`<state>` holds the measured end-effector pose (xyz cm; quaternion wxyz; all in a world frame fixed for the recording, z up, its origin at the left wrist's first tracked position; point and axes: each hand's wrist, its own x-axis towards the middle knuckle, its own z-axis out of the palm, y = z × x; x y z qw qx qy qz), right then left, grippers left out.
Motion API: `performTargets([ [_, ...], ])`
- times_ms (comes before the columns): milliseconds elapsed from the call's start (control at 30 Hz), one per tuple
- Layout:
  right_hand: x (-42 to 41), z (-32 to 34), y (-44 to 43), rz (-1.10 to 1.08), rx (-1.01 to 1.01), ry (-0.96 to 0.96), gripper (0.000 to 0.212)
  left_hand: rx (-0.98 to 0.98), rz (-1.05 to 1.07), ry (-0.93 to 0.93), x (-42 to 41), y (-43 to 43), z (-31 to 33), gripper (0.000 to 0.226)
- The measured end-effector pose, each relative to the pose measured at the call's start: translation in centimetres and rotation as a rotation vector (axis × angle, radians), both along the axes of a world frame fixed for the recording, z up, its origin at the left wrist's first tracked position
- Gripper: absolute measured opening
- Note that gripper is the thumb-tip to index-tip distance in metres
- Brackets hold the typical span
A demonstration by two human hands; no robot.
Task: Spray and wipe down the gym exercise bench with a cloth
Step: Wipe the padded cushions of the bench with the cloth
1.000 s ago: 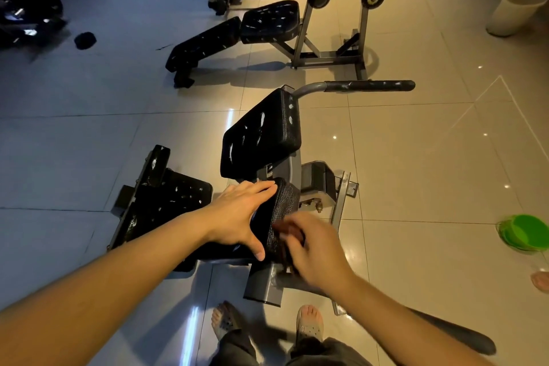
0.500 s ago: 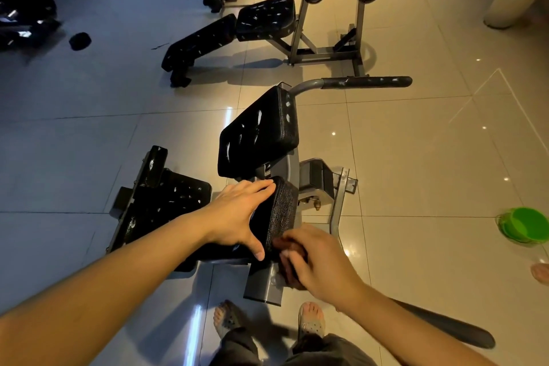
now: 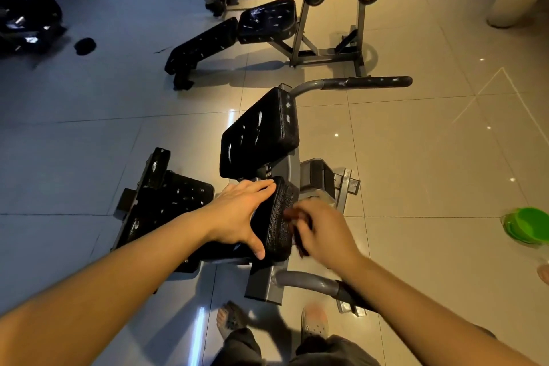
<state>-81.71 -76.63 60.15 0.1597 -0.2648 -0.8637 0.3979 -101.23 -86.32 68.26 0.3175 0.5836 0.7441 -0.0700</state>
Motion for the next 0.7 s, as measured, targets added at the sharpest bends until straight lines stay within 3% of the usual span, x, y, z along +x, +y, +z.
performTargets([
  [133,-4.8,0.2,3.1,-0.243,-0.022,0.014,0.010,0.001,-0.005,0.008,0.1,-0.1,0.1,0.140],
  [333,2.5,0.5,-4.0,0.169,-0.036,0.074,0.024,0.000,0.019,-0.011,-0.2,-0.2,-0.6,0.142],
  [567,-3.7,-0.8,1.7,-0.239,-0.042,0.048,0.011,-0.004,0.008,0.004,0.1,-0.1,-0.1,0.141],
  [700,1.7,0.5,-3.8,0.108,-0.091,0.135,0.019,-0.007,0.021,-0.016,0.0,-0.1,-0.1,0.141],
])
